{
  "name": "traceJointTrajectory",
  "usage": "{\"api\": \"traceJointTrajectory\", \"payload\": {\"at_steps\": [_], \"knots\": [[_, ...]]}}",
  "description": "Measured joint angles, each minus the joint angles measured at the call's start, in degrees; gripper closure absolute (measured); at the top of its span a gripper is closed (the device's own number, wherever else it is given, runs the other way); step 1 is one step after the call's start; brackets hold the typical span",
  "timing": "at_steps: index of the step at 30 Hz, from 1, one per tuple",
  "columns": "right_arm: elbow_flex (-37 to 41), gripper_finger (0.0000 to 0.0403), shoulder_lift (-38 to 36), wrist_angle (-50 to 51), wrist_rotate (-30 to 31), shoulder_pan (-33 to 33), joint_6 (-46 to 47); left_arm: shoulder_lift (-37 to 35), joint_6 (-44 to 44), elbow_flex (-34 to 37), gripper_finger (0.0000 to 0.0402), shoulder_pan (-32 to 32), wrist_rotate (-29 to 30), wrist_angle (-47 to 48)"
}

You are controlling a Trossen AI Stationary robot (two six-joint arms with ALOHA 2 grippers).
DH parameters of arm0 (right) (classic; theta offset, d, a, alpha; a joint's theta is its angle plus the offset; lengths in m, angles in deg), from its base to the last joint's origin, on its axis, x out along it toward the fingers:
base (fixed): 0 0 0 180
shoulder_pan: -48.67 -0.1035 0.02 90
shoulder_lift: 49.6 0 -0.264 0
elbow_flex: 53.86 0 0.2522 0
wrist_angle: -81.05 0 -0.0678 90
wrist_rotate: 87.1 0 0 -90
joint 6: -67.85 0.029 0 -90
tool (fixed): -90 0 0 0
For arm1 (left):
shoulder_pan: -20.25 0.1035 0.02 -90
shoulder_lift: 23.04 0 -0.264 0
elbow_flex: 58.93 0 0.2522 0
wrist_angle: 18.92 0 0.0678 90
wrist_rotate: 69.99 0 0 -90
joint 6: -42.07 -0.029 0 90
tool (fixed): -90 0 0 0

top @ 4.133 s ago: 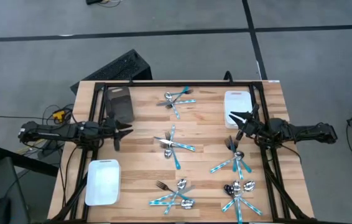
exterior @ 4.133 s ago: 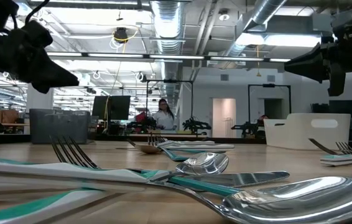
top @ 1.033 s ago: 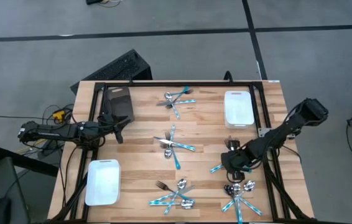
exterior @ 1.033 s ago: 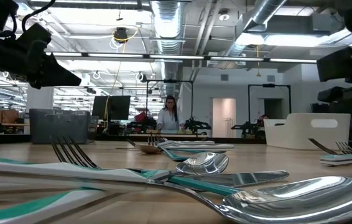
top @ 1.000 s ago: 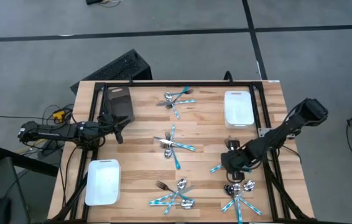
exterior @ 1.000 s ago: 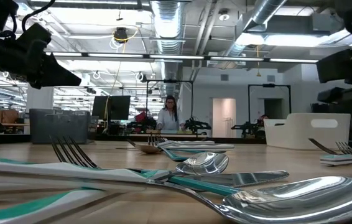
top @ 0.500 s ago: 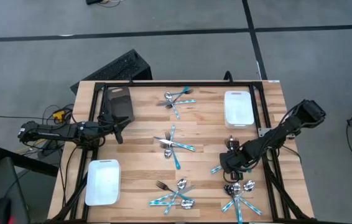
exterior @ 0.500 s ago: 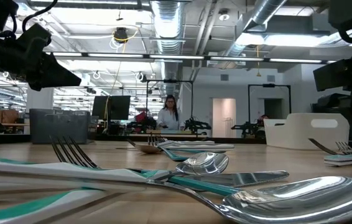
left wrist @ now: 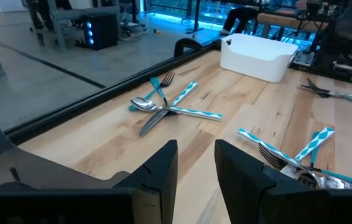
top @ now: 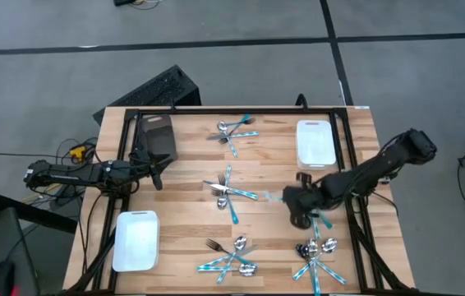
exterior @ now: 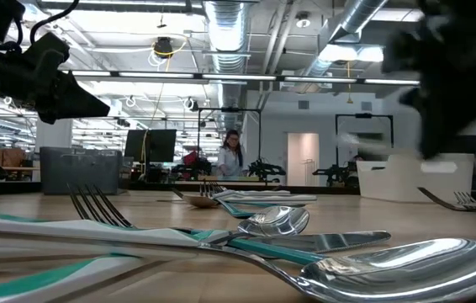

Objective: Sort silverware by color (type)
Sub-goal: Put the blue white spoon into the right white bin

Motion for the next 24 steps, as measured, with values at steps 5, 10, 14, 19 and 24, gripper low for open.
{"api": "traceJointTrajectory", "payload": {"at_steps": [5, 10, 14, 19, 24], "knots": [[-5.2, 0.0358, -6.8, 1.0, 16.0, 4.8, 4.8, 0.0, 2.0, -0.1, 0.0306, 0.0, 0.1, 0.9], [-6.6, 0.0357, -14.9, 6.5, 24.6, 13.4, 5.4, 0.0, 3.2, -0.1, 0.0306, 0.0, 0.1, 1.0], [-4.8, 0.0356, -18.8, 10.1, 26.1, 22.9, 5.5, 0.3, 4.1, -0.1, 0.0306, 0.0, 0.1, 1.0], [-0.9, 0.0356, -20.2, 11.1, 25.3, 32.3, 4.9, 2.2, 5.6, -0.1, 0.0306, 0.0, 0.1, 1.0], [3.3, 0.0343, -20.1, 11.6, 22.9, 36.5, 3.5, 5.8, 7.0, -0.1, 0.0306, 0.0, -0.5, 1.0]]}}
